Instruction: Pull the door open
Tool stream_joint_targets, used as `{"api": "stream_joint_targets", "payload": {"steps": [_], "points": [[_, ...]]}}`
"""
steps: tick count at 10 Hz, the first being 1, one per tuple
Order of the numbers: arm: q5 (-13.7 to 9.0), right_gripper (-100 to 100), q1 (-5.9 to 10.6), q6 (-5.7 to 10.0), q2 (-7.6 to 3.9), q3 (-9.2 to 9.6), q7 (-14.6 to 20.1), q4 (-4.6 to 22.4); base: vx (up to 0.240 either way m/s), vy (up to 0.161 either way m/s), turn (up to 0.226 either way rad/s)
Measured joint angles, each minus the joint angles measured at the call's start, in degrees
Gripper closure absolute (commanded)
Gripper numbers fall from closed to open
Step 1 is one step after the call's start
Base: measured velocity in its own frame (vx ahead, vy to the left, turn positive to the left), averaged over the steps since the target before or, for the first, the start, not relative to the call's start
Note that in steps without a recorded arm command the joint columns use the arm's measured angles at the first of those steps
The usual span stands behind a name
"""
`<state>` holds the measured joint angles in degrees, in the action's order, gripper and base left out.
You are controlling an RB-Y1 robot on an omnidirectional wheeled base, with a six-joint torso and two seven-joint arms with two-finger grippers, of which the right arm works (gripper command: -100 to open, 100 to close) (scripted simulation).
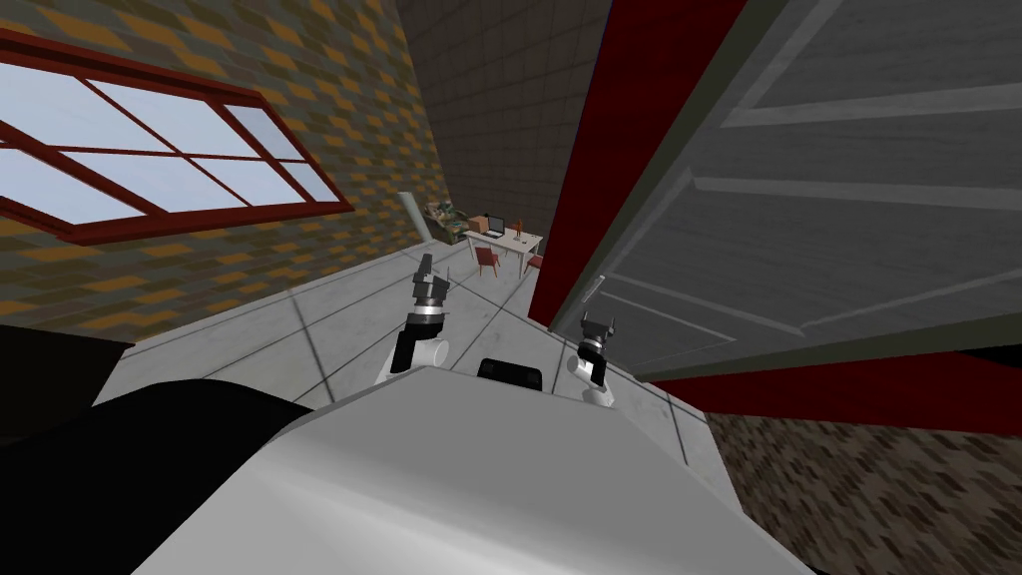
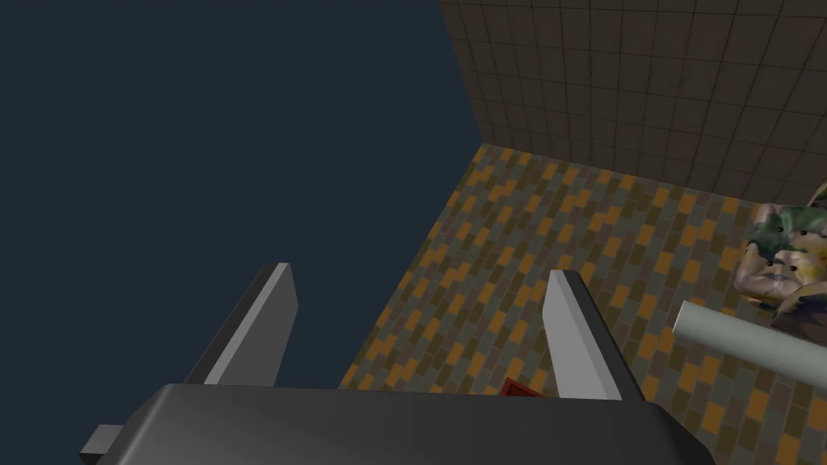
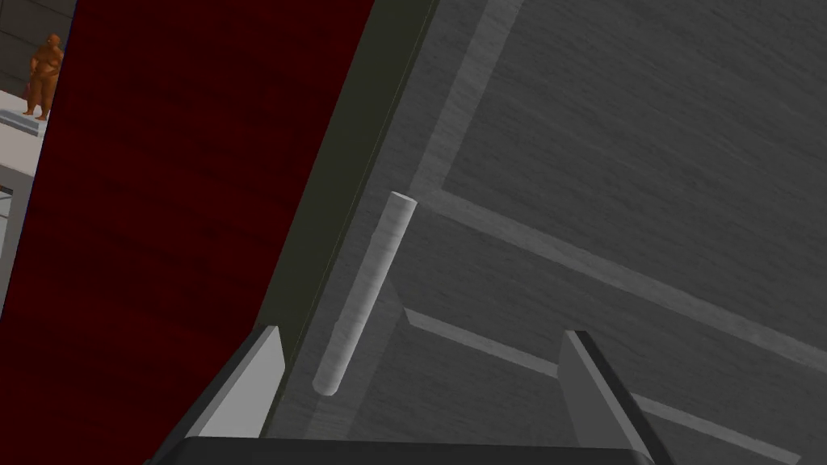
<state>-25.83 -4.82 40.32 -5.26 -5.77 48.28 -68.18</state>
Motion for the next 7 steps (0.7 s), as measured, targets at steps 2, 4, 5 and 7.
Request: {"api": "stream_joint_targets", "payload": {"steps": [2,4,5,7], "points": [[-0.9,-100,0.7,0.38,0.02,-0.4,1.9,1.9,0.046,-0.054,0.066],[-1.8,-100,1.98,1.31,0.07,-0.76,3.7,5.1,0.06,-0.074,0.119],[-2.4,-100,2.56,1.72,0.2,-1.0,4.8,6.6,0.072,-0.067,0.154],[-3.5,-100,4.27,2.91,0.19,-1.44,7.2,10.7,0.065,-0.069,0.116]]}}
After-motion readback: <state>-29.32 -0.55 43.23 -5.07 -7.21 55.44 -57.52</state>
